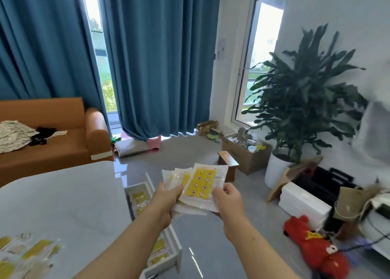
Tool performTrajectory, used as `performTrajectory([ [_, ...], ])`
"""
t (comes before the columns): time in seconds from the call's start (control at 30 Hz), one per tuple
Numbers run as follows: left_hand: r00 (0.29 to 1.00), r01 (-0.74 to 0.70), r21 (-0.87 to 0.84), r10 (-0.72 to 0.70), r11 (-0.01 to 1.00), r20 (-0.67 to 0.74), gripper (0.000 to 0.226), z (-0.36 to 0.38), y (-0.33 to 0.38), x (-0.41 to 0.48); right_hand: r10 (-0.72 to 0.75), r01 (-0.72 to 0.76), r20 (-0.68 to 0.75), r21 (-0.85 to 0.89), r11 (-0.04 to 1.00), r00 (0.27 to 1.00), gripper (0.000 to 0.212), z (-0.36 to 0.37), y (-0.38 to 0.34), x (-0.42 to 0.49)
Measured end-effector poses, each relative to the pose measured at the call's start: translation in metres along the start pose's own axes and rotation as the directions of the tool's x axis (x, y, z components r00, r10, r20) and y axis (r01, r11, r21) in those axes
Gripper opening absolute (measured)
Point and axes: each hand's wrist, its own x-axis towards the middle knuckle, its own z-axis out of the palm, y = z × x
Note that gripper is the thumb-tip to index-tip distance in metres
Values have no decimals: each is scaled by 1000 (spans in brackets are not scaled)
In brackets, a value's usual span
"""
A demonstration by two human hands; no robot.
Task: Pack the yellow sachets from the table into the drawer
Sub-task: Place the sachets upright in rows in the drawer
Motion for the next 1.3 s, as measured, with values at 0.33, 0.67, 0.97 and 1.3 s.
performTrajectory([
  [0.33, 998, -58, 14, 58, 998, 21, 26, 96, 14, 72, 111, -103, 201, -49, 993, 973, 27, -71, -27, 127],
  [0.67, 997, -81, -33, 82, 996, 6, 29, 132, 81, 276, 107, -106, 243, -16, 994, 964, 12, -9, -63, 346],
  [0.97, 984, -82, 43, 88, 996, -153, 49, 137, 101, 433, 216, -192, 290, -108, 975, 932, 15, 45, -60, 515],
  [1.3, 834, -12, -144, -70, 989, -547, 13, 103, 86, 584, 313, -197, 568, -258, 946, 761, 8, 131, -28, 696],
])
